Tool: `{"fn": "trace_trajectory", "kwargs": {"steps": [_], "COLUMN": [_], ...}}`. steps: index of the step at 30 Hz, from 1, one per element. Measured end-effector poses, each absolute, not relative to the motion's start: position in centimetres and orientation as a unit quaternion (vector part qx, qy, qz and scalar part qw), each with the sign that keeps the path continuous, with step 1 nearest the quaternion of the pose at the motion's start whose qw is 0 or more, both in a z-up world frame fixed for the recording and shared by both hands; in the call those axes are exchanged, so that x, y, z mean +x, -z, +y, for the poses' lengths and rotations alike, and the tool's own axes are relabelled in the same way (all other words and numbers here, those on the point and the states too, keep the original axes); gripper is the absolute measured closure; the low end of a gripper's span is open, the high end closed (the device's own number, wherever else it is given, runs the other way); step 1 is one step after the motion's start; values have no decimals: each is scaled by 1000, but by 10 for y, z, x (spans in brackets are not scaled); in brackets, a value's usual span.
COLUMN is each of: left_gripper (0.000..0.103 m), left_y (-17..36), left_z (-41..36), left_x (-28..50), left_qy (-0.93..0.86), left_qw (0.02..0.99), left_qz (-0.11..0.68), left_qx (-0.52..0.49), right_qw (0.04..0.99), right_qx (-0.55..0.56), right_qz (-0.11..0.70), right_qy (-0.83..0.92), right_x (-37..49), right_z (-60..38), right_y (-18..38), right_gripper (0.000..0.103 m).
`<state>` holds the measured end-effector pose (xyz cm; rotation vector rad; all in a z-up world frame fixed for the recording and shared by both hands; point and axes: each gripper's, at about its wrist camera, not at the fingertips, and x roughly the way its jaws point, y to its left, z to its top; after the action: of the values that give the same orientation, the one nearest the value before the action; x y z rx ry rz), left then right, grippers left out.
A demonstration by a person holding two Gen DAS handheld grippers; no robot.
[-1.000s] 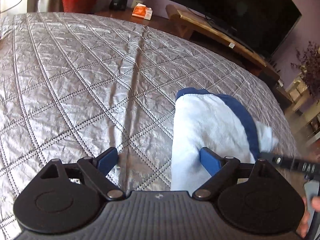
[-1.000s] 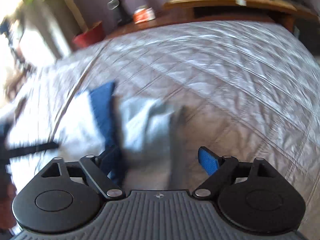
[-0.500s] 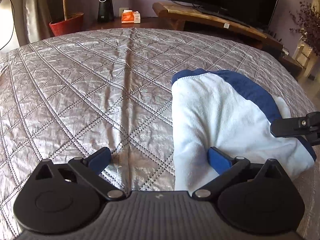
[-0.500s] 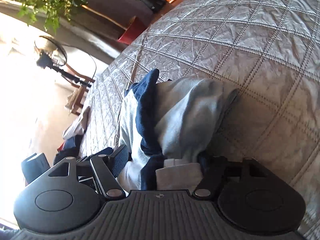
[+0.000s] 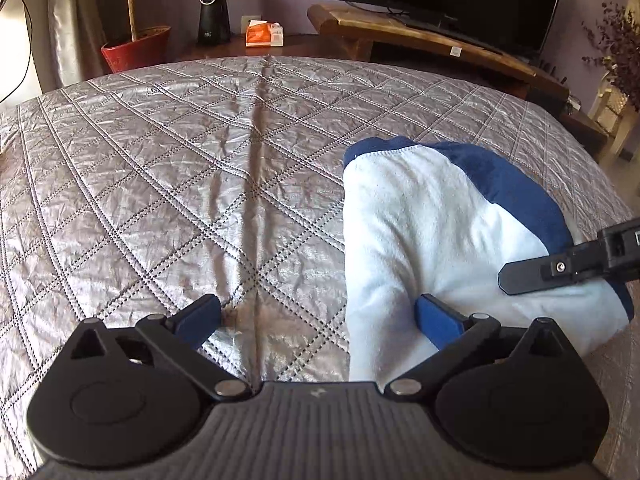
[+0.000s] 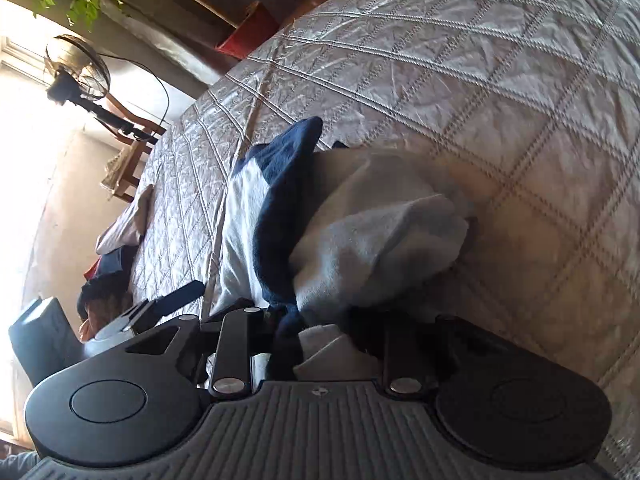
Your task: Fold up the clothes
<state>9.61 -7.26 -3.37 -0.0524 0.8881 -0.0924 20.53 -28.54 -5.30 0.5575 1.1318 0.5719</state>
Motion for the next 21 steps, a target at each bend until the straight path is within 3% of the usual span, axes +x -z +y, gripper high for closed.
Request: {"fn": "trace_trajectory", "kwargs": {"steps": [4,10,15,16,21], "left_gripper": [0,0,0,5,7], "left_y": [34,31,24,22,17], "left_z": [-74,-67,-52,-53,-36], "left_x": [98,103,97,95,97], "left_qy": [44,43,49,36,11], "left_qw": [902,900,902,904,903], "left_qz": [429,427,413,411,401], "left_qx": [-26,-70,-119,-109,-153], "right_qw": [768,741,745,752,778], "right_qx": [294,442,508,515,574], "right_qz": [510,454,383,364,233], "right_qy": [-253,-224,-201,-193,-108], "right_x": [200,171,145,141,116], "right_z": [-289,-310,-340,-351,-429], "right_y": [58,78,69,62,39], "right_gripper": [69,71,71,71,72]}}
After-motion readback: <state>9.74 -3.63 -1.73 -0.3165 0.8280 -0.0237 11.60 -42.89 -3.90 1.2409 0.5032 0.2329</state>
